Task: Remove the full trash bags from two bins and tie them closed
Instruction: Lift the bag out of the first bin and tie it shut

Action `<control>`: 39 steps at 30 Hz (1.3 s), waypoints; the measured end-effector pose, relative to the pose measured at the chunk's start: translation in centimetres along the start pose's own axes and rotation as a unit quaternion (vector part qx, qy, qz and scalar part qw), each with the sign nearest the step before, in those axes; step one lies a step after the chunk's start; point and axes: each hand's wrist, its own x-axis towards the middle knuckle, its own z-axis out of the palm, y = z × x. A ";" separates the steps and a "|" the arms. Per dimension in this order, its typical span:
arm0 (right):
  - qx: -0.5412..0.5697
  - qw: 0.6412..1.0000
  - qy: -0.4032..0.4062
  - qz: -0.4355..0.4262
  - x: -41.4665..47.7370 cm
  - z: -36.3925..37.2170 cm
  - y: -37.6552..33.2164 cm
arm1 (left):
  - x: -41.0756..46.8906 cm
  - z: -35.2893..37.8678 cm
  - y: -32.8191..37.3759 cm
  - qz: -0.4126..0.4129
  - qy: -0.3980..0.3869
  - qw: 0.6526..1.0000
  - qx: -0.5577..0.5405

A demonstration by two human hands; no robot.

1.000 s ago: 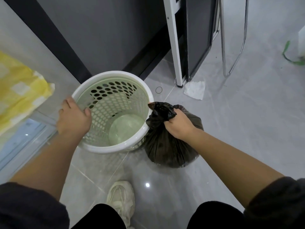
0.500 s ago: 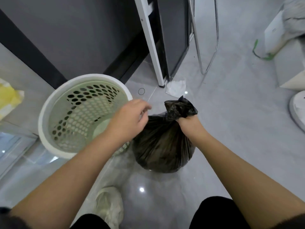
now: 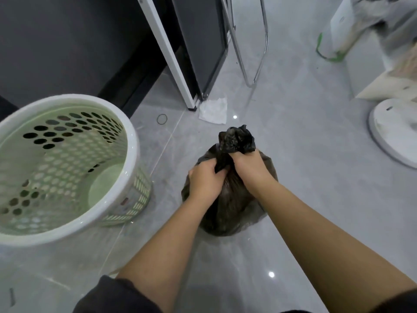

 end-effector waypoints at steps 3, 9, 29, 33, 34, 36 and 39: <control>-0.087 0.994 -0.022 -0.057 0.6 -2.1 0.6 | 0.8 1.0 0.2 0.003 -0.008 1.000 -0.026; -0.309 0.942 -0.083 -0.096 1.2 -6.4 4.2 | 1.6 -0.5 0.3 0.077 -0.001 0.996 0.045; -0.353 0.930 -0.065 -0.080 2.3 -0.7 5.1 | 3.5 -8.8 5.2 0.198 -0.028 0.963 0.180; -0.249 0.959 -0.104 -0.083 3.1 -1.4 5.9 | 0.9 -9.4 3.3 0.347 -0.113 0.878 0.310; -0.238 0.962 -0.113 -0.078 3.2 -1.5 6.0 | 0.8 -9.0 3.1 0.303 -0.135 0.885 0.326; -0.227 0.963 -0.129 -0.066 3.2 -1.6 5.8 | 1.1 -8.1 3.0 0.206 -0.160 0.915 0.309; -0.212 0.965 -0.151 -0.035 3.4 -1.6 5.7 | 2.9 -7.4 3.3 0.113 -0.163 0.961 0.192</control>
